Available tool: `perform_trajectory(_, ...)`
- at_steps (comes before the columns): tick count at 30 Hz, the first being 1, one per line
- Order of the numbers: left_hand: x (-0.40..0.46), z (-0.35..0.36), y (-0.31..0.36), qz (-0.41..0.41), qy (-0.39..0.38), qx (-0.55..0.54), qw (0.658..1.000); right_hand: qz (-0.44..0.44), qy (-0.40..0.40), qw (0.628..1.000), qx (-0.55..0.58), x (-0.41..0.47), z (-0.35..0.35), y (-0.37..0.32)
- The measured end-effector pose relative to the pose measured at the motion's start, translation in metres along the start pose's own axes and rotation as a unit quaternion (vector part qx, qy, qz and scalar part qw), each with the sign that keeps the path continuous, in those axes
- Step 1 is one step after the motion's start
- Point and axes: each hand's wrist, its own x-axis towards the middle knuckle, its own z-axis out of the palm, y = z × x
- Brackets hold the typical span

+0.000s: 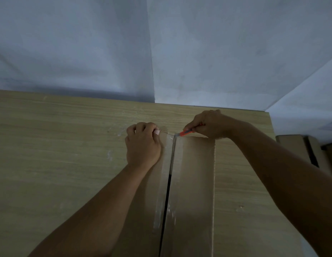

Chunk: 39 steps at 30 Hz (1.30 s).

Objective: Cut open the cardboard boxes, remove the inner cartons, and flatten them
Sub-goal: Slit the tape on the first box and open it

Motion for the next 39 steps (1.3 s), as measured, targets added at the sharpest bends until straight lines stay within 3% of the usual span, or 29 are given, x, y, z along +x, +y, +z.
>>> perform_trajectory(7,-0.005,0.002,0.004,0.008,-0.015,0.014,1.000,0.012,-0.029,0.996,0.079,-0.013,0.003,0.021)
perform_trajectory(15,-0.009,0.002,0.004,0.012,-0.017,0.008,1.000,0.031,0.001,0.993,0.118,-0.034,0.011,0.036)
perform_trajectory(19,-0.011,0.001,0.000,0.005,0.003,0.018,1.000,0.073,0.002,0.997,0.035,-0.060,0.010,0.064)
perform_trajectory(21,-0.010,0.001,0.002,0.000,0.002,0.017,1.000,0.077,0.044,0.995,0.053,-0.075,0.011,0.076)
perform_trajectory(25,-0.010,0.003,0.002,-0.002,0.025,0.017,1.000,0.092,0.204,0.948,0.226,-0.080,0.026,0.067)
perform_trajectory(34,-0.004,-0.013,-0.009,0.005,0.038,-0.034,0.999,0.209,0.289,0.852,0.384,-0.090,0.103,0.040)
perform_trajectory(39,-0.024,-0.030,-0.009,0.059,0.049,-0.019,0.997,0.260,0.344,0.799,0.420,-0.117,0.141,0.016)
